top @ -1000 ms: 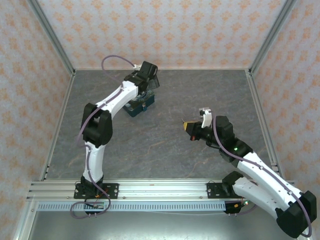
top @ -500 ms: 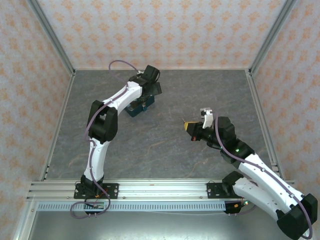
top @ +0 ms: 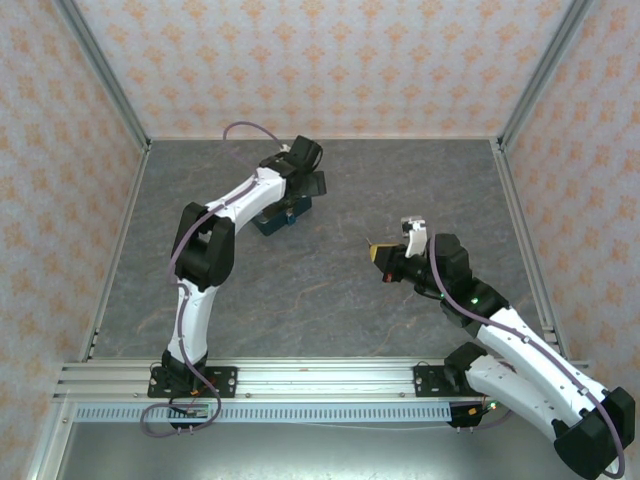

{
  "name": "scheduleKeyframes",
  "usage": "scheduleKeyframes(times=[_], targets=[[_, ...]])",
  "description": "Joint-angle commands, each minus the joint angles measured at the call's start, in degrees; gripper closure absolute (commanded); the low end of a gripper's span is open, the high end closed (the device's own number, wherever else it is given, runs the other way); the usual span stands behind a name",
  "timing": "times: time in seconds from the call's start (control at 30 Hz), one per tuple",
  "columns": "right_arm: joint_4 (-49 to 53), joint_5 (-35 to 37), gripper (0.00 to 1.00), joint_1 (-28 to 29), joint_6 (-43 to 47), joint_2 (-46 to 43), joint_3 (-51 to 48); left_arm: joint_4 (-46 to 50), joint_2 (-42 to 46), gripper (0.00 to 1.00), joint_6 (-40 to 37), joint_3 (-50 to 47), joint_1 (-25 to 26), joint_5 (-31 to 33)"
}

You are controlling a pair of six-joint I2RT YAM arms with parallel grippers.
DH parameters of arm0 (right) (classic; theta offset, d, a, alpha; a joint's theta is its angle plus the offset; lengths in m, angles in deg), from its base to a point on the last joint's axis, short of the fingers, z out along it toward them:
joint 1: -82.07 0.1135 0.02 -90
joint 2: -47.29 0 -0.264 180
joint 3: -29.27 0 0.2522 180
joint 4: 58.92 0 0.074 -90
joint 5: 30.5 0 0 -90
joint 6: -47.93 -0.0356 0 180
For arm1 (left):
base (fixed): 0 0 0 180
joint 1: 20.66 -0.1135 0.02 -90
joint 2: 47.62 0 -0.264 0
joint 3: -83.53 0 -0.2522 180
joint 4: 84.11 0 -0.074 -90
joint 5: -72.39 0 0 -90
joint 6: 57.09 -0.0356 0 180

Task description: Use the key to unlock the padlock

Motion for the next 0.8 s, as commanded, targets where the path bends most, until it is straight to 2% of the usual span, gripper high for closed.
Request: scheduleKeyframes(times=[0.0,0.47,0.77], targets=[[3.70,2.24,1.00,0.21,1.83,-0.03,1.51,1.61,2.34,0.13,-1.57,-3.30,3.46,-3.98],[8.11,2.36,1.00,0.23,4.23,-0.15,1.92,-5.65,13.25,0.12,0.95,-19.60,14.50,-6.71],[8.95,2.21,1.00,0.22,4.05,-0.16,1.48,-8.64,14.30,0.12,4.74,-20.80,17.30,-9.12]])
